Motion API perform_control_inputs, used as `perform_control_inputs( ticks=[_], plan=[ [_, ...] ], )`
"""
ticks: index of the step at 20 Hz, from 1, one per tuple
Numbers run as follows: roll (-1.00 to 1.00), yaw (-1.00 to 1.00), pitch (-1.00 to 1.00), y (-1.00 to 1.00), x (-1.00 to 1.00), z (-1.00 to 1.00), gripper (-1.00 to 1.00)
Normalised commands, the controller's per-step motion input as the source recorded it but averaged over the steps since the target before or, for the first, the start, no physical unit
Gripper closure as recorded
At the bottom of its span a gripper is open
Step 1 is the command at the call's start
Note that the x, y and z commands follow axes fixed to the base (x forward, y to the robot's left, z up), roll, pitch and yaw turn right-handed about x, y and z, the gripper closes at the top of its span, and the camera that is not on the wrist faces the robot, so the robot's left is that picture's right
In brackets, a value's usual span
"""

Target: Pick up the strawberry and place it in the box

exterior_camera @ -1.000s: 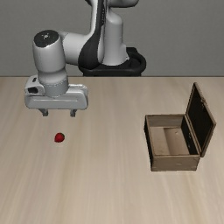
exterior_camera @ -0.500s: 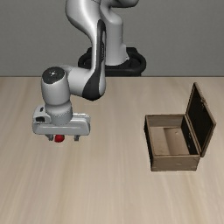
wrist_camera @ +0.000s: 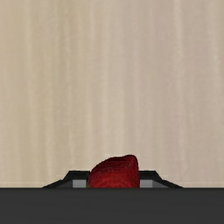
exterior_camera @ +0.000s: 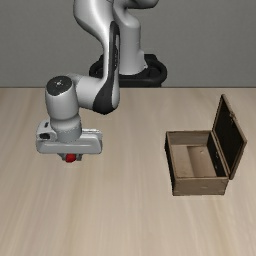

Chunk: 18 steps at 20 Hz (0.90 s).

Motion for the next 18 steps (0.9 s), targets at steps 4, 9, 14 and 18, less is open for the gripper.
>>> perform_control_inputs(
  ticks=[4,9,14,18],
  plan=[
    [0.00,0.00,0.00,0.00,0.00,1.00,1.00],
    [0.00,0.00,0.00,0.00,0.00,1.00,1.00],
    [0.00,0.00,0.00,0.00,0.00,1.00,1.00],
    [0.00,0.00,0.00,0.50,0.00,0.50,1.00]
  ],
)
